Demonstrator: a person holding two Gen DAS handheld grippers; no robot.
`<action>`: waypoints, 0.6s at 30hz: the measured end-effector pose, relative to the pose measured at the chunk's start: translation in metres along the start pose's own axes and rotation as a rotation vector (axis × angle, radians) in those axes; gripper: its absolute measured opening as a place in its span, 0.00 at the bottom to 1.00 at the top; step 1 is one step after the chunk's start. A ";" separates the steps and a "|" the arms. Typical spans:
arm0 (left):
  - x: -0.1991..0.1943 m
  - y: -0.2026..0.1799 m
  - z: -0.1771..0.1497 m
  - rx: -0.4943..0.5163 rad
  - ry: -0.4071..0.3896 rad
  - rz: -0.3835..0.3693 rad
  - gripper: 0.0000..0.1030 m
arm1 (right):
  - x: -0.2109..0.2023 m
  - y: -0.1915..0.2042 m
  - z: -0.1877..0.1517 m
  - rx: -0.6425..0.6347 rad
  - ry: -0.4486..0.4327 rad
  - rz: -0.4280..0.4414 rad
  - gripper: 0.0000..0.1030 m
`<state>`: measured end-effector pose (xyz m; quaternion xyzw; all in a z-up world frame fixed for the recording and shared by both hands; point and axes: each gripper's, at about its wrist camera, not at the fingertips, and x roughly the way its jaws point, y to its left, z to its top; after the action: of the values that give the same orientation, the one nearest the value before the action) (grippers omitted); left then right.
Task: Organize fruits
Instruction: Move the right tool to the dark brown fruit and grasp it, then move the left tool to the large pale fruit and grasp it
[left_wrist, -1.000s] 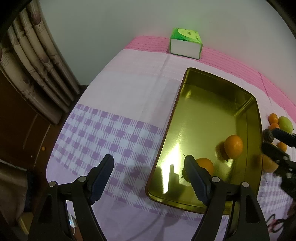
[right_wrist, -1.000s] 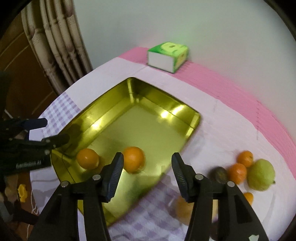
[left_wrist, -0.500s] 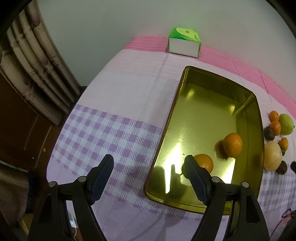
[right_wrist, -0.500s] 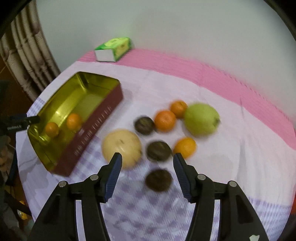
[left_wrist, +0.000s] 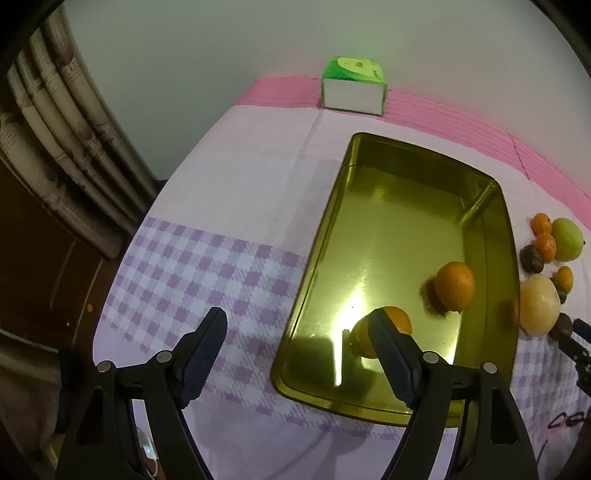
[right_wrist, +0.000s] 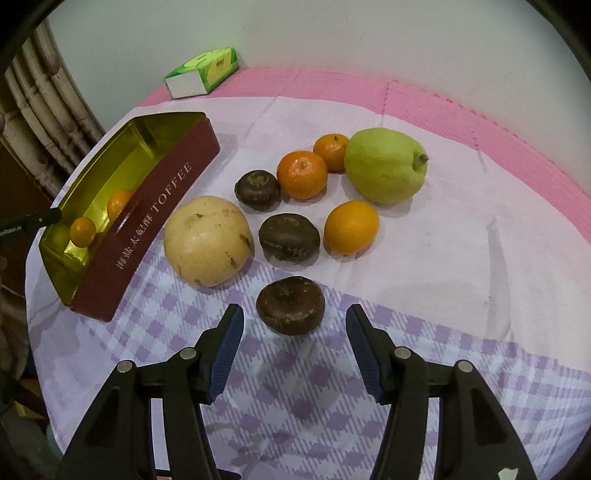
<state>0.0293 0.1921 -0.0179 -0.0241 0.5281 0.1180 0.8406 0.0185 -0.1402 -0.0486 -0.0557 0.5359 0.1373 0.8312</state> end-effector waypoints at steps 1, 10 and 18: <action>-0.001 -0.003 0.000 0.008 -0.002 0.000 0.77 | 0.003 0.000 0.000 -0.001 0.003 0.000 0.53; -0.014 -0.036 -0.003 0.066 -0.007 -0.060 0.77 | 0.022 0.003 0.002 -0.010 0.012 0.010 0.46; -0.025 -0.091 -0.007 0.157 -0.010 -0.134 0.77 | 0.023 0.004 -0.002 -0.033 -0.015 -0.007 0.39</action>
<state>0.0331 0.0983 -0.0065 0.0072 0.5287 0.0197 0.8485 0.0248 -0.1332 -0.0702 -0.0701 0.5270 0.1435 0.8347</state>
